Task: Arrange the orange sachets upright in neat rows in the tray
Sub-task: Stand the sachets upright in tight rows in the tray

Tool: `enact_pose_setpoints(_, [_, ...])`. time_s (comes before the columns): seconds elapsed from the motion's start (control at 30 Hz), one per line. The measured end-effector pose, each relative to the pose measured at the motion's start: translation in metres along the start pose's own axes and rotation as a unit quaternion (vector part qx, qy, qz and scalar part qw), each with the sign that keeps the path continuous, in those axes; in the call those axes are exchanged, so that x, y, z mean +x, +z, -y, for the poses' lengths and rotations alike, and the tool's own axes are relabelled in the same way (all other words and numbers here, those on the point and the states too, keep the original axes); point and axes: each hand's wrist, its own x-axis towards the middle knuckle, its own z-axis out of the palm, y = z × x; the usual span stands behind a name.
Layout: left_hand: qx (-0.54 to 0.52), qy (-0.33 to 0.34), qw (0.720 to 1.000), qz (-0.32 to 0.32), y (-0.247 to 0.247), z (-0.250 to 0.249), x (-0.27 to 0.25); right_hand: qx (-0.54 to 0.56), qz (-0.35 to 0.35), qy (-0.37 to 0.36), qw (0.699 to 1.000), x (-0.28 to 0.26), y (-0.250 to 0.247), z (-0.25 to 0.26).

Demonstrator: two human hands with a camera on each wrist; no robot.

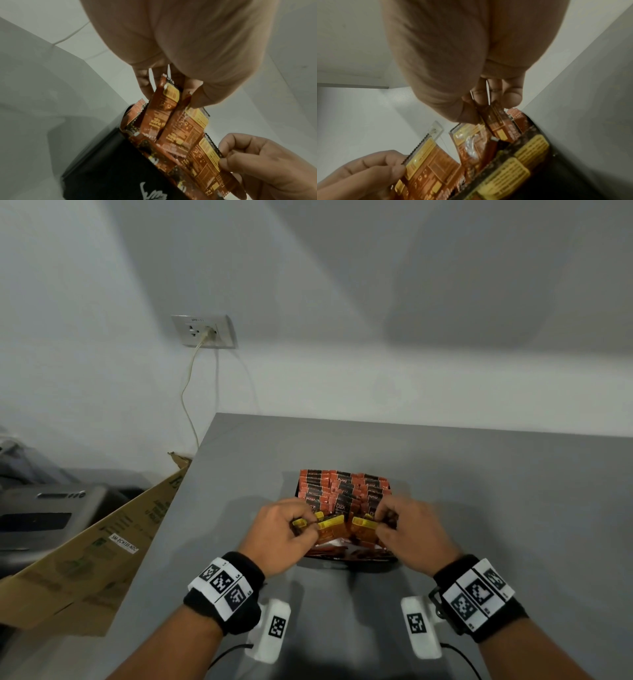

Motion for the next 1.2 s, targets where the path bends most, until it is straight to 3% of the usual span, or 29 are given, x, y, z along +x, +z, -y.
enact_pose_setpoints(0.17, [-0.087,-0.050,0.990,-0.100,-0.005,-0.004,0.006,0.093,-0.097,0.018,0.991,0.002,-0.005,0.004])
enact_pose_setpoints(0.27, [-0.163,-0.091,0.972,-0.140,-0.005,-0.010,0.013,0.269,-0.156,0.042,0.949,0.004,-0.014,0.015])
enact_pose_setpoints(0.37, [-0.271,-0.139,0.942,-0.141,-0.002,-0.022,0.021,0.373,-0.158,0.059,0.912,0.009,-0.017,0.032])
enact_pose_setpoints(0.47, [-0.393,-0.160,0.894,-0.142,0.003,-0.041,0.029,0.365,-0.136,0.073,0.918,0.012,-0.009,0.046])
enact_pose_setpoints(0.57, [-0.549,-0.184,0.803,-0.139,0.004,-0.056,0.036,0.344,-0.134,0.079,0.926,0.014,-0.001,0.053])
enact_pose_setpoints(0.63, [-0.604,-0.182,0.770,-0.098,0.005,-0.061,0.038,0.350,-0.138,0.082,0.923,0.016,0.002,0.058])
enact_pose_setpoints(0.73, [-0.616,-0.179,0.767,-0.023,0.010,-0.064,0.039,0.347,-0.140,0.074,0.924,0.018,0.008,0.066])
enact_pose_setpoints(0.83, [-0.641,-0.192,0.743,-0.011,0.012,-0.067,0.040,0.342,-0.137,0.077,0.926,0.018,0.011,0.070])
enact_pose_setpoints(0.97, [-0.608,-0.176,0.774,0.014,0.013,-0.071,0.040,0.311,-0.139,0.073,0.937,0.018,0.010,0.067])
enact_pose_setpoints(1.1, [-0.624,-0.209,0.752,-0.029,0.008,-0.070,0.046,0.167,-0.132,0.004,0.977,0.020,0.006,0.070])
enact_pose_setpoints(1.2, [-0.636,-0.206,0.743,0.013,0.002,-0.073,0.045,0.151,-0.123,-0.043,0.980,0.017,-0.008,0.074])
